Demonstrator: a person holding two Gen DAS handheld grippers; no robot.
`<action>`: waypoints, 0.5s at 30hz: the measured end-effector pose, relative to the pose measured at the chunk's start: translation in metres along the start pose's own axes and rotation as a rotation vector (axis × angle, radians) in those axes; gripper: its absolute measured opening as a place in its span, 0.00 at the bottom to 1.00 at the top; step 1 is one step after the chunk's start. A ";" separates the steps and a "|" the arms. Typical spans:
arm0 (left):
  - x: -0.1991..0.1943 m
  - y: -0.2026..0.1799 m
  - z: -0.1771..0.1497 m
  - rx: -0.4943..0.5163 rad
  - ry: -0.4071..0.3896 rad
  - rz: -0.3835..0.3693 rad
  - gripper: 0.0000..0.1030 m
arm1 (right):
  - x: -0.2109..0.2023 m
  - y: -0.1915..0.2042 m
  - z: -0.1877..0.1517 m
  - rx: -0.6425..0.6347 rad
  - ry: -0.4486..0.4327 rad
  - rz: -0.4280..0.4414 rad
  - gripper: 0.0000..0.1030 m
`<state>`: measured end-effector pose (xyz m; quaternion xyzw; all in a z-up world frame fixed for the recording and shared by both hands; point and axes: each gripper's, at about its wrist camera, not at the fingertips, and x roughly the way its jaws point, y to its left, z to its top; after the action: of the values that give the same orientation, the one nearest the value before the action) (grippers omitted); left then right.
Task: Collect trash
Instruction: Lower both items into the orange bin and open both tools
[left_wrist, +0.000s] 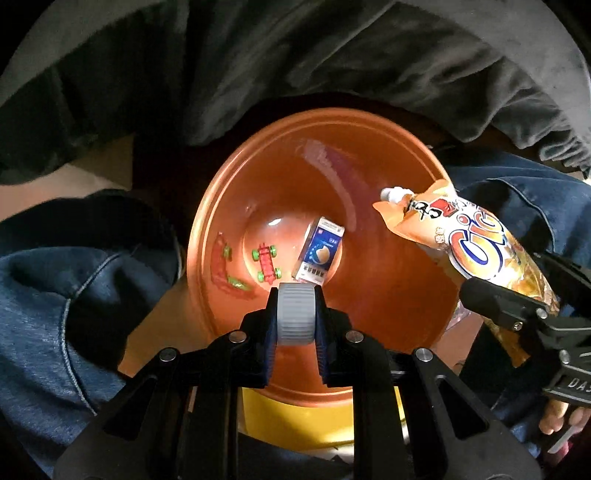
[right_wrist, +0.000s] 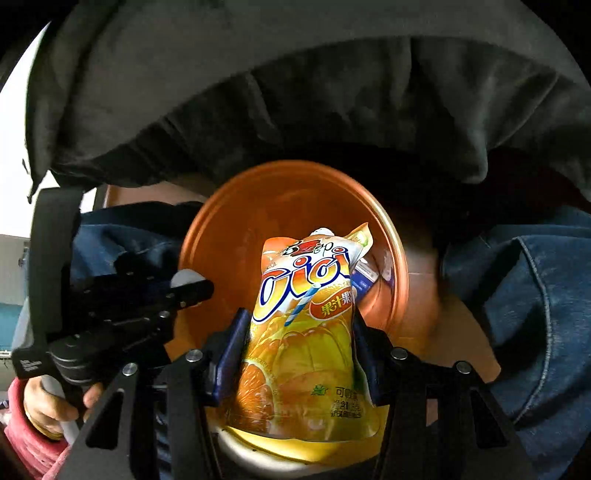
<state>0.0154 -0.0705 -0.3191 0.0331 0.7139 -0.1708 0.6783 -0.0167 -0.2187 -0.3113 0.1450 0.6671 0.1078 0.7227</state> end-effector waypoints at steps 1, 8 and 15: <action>0.001 0.000 0.001 -0.003 0.001 -0.002 0.17 | 0.003 0.000 0.001 0.002 0.008 0.007 0.55; -0.012 0.007 -0.001 -0.030 -0.057 0.004 0.69 | -0.009 -0.010 -0.001 0.063 -0.044 0.016 0.76; -0.006 0.008 -0.004 -0.052 -0.042 0.019 0.70 | -0.008 -0.017 -0.001 0.098 -0.051 0.022 0.76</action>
<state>0.0144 -0.0602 -0.3147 0.0185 0.7034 -0.1465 0.6953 -0.0192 -0.2374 -0.3101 0.1902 0.6515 0.0790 0.7302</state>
